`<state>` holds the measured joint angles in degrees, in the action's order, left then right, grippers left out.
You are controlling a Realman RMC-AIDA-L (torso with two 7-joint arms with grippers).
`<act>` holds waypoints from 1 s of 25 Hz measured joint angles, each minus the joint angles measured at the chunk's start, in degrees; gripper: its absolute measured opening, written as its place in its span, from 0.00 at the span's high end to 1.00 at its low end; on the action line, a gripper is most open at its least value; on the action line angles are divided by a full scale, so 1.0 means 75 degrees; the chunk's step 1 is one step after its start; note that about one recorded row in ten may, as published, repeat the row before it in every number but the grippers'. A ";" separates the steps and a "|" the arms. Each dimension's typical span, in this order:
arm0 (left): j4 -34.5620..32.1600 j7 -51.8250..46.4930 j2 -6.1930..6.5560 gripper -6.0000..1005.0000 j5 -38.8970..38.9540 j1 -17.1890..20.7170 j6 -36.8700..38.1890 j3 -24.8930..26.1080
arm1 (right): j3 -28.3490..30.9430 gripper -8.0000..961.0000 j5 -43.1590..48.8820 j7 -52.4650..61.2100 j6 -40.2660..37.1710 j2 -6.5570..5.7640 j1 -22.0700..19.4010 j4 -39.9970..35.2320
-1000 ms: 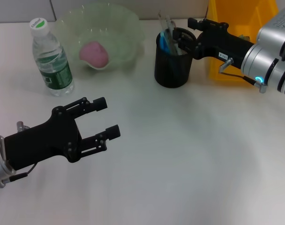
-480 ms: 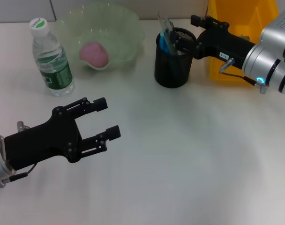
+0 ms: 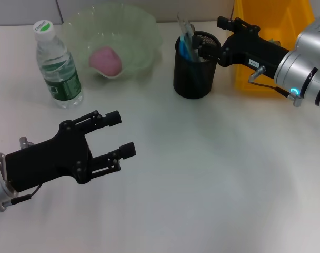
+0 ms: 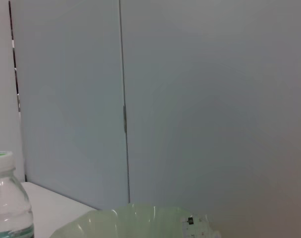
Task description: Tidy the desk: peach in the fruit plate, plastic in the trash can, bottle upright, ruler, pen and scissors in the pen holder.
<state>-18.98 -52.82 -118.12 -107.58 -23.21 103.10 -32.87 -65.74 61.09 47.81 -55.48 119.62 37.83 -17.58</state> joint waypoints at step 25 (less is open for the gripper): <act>-0.0309 -0.1063 0.0223 0.22 -0.0165 -0.0013 0.0401 -0.1401 | 0.0879 0.14 0.4545 0.2772 -0.5984 -0.0574 -0.1964 -0.1632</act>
<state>-21.30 -60.79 -116.45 -108.81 -23.30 106.11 -43.38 -59.15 95.18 68.60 -100.36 115.31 23.10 -29.82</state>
